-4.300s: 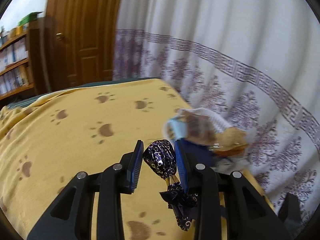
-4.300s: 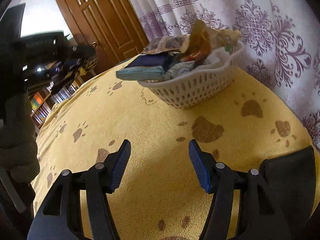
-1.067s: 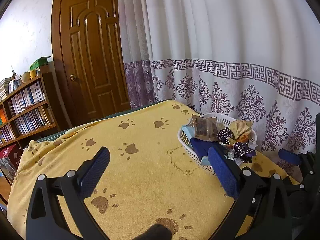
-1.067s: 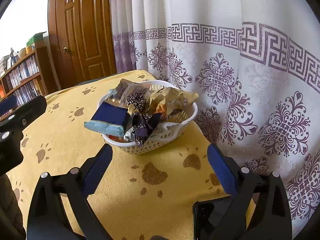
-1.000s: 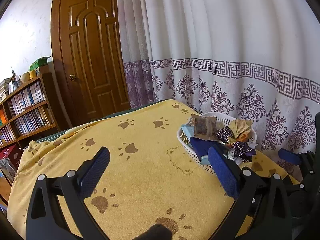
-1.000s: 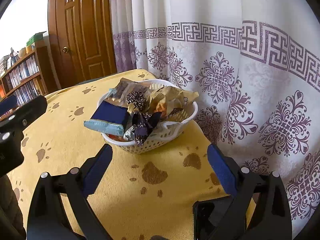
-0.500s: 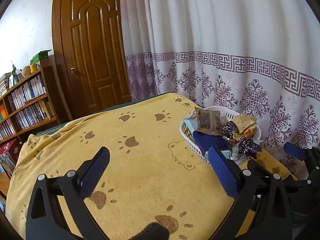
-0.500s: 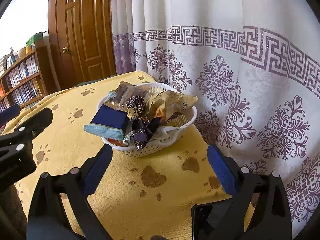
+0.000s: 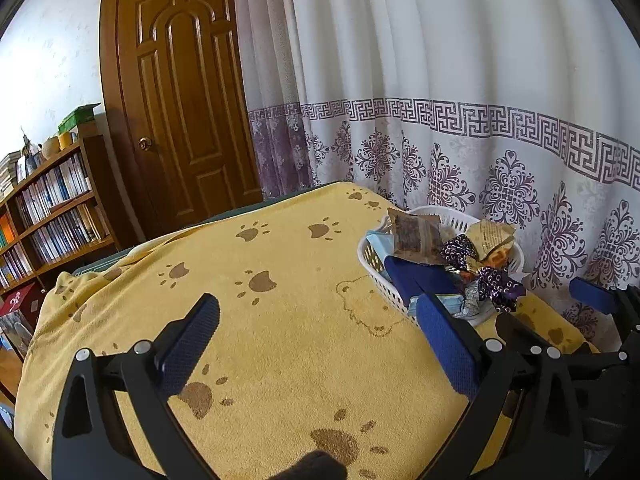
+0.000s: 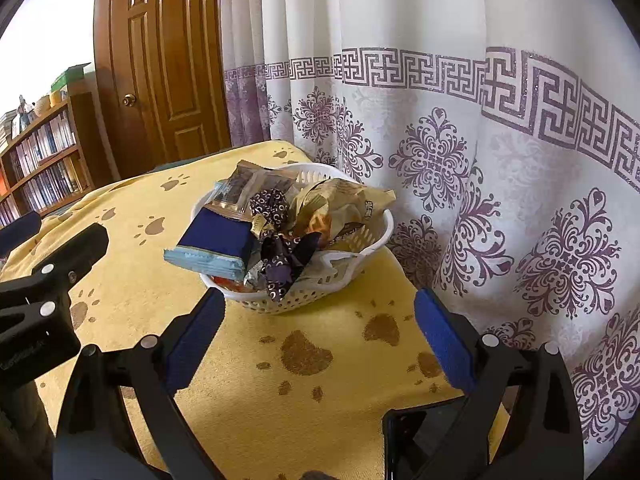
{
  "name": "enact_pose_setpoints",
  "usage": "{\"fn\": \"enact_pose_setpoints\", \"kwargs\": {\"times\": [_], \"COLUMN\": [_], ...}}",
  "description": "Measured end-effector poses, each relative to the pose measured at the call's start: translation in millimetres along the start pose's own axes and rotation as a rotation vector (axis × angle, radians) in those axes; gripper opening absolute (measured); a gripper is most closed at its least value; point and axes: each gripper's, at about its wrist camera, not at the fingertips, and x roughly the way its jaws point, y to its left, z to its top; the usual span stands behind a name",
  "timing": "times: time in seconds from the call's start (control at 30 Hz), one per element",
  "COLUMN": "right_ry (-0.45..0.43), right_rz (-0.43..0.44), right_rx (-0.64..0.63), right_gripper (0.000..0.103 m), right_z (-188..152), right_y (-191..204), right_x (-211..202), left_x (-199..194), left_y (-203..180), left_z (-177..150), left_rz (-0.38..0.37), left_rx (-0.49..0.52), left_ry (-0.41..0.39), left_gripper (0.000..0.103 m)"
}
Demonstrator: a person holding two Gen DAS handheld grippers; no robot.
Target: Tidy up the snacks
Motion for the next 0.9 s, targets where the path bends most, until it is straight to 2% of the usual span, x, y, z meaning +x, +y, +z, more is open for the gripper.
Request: {"fn": "enact_pose_setpoints", "kwargs": {"times": [0.9], "right_ry": [-0.003], "right_rz": [0.009], "right_rx": [-0.007], "right_gripper": [0.097], "right_z": [0.9], "right_y": [5.6], "right_x": [-4.5], "left_x": [-1.0], "left_y": [0.3], "left_z": [2.0], "left_rz": [-0.002], "left_rx": [-0.001], "left_ry": [0.003], "left_gripper": [0.098]}}
